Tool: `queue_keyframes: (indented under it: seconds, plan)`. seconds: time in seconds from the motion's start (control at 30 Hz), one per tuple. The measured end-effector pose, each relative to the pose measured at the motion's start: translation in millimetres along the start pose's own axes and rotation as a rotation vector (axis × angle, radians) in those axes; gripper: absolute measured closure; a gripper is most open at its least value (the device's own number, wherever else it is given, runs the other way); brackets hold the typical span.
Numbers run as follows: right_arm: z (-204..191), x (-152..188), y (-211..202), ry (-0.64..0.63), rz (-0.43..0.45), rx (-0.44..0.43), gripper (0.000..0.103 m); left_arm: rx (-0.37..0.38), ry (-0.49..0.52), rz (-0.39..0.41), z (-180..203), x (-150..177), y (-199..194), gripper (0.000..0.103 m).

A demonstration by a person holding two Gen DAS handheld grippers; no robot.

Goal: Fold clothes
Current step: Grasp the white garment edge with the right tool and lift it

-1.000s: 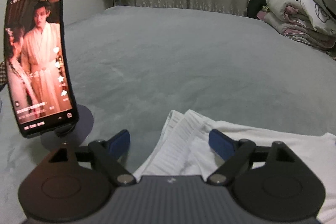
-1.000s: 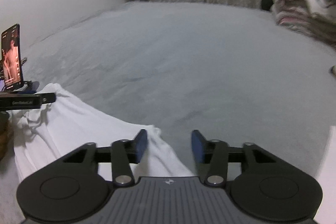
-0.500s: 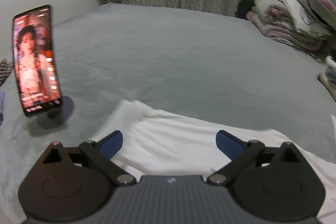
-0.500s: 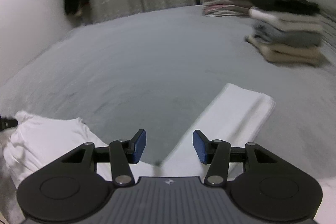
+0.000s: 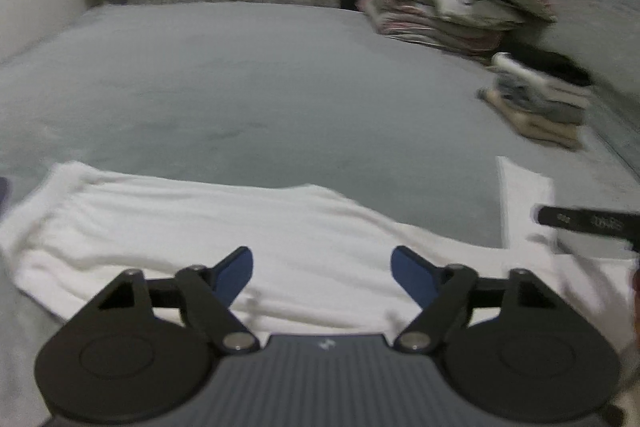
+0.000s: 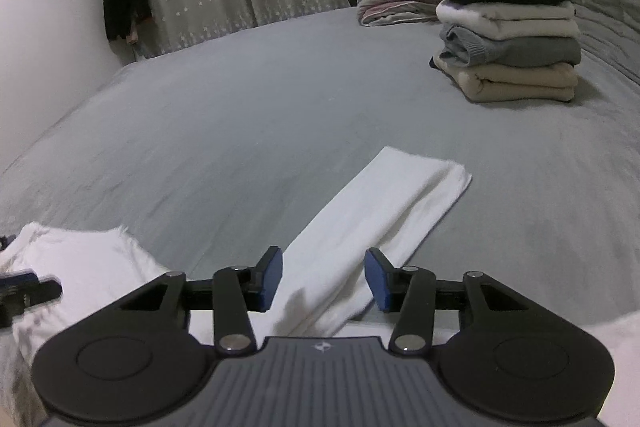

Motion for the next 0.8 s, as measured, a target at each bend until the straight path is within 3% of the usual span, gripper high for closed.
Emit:
queue_keyframes:
  seconds: [0.2, 0.33, 0.37, 0.5, 0.57, 0.8]
  plan:
    - [18, -24, 28, 0.067, -0.012, -0.018, 0.066, 0.167, -0.005, -0.049, 37, 15, 9, 0.042]
    - [13, -39, 56, 0.042, -0.046, -0.015, 0.068, 0.208, 0.03, -0.079, 51, 25, 15, 0.045]
    - [12, -39, 63, 0.021, -0.055, 0.002, 0.071, 0.216, 0.035, -0.087, 53, 28, 16, 0.045]
    - [11, -30, 78, -0.087, -0.068, 0.078, 0.099, 0.235, 0.042, -0.122, 55, 39, 20, 0.045]
    - [10, -27, 83, -0.132, -0.071, 0.111, 0.1, 0.236, 0.05, -0.128, 55, 44, 22, 0.045]
    - [30, -32, 38, -0.058, 0.022, 0.103, 0.1, 0.252, 0.09, -0.146, 56, 44, 20, 0.045]
Point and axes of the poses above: each gripper's, at about its wrist camera, not at the fingertips, and y roughly the way its jaws point, z to its right, x to its underside, the point moved 10 cm from there along y, roughly the way its jaws point, and after that the axes turned 8 degrees about -y, right-handed, at the moved point
